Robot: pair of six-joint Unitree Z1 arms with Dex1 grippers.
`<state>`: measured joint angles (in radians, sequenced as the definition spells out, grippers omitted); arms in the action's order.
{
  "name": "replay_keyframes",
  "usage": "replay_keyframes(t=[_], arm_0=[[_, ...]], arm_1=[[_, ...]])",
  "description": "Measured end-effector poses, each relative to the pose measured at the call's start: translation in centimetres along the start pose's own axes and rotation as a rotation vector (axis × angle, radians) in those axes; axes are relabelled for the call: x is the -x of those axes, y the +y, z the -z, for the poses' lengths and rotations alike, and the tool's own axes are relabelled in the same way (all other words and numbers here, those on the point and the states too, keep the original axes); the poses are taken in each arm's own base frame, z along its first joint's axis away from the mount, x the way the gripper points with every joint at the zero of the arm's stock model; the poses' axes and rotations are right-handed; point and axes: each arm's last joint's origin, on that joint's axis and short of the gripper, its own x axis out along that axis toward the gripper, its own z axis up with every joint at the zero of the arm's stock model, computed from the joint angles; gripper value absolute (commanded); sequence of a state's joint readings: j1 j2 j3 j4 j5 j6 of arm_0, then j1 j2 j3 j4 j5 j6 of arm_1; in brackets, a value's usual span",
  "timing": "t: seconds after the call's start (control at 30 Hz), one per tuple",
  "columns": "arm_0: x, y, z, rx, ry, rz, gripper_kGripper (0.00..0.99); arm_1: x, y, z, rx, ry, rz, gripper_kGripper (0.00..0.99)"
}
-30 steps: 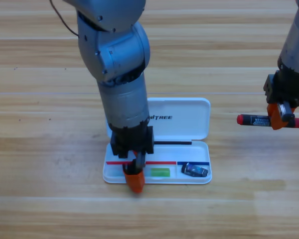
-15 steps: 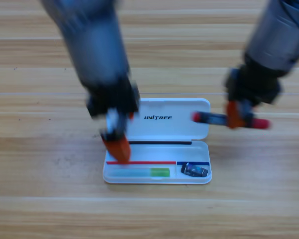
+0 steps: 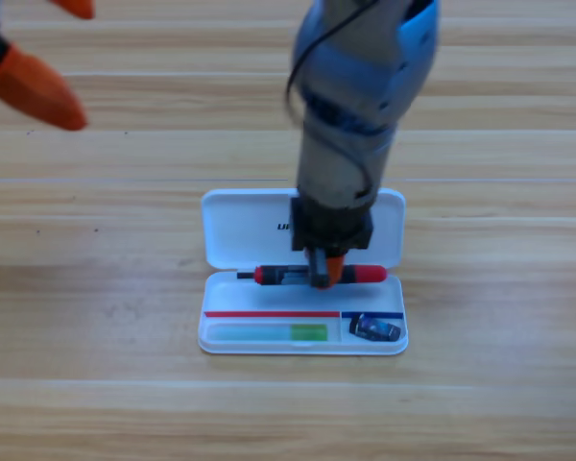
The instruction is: Clean up eraser and pencils
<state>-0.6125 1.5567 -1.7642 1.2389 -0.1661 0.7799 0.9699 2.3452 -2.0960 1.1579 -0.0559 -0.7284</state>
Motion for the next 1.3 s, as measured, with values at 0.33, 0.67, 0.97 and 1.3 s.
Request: replay_keyframes(t=[0.33, 0.67, 0.97, 1.3], arm_0=[[-2.0, 0.7, 3.2, 0.065, 0.068, 0.066, 0.990], [-2.0, 0.7, 3.1, 0.066, 0.060, 0.071, 0.990], [-1.7, 2.1, 3.3, 0.091, -0.015, 0.024, 0.957], [-5.9, 11.8, 5.0, 0.162, -0.252, -0.047, 0.104]], arm_1=[[-1.6, 0.1, -0.7, 0.006, 0.038, 0.010, 0.161], [-0.9, 0.5, -0.7, -0.059, -0.014, -0.039, 0.988], [10.4, 5.6, 3.8, -0.123, -0.290, -0.116, 0.988], [19.6, 13.3, 12.9, -0.178, -0.675, -0.006, 0.988]])
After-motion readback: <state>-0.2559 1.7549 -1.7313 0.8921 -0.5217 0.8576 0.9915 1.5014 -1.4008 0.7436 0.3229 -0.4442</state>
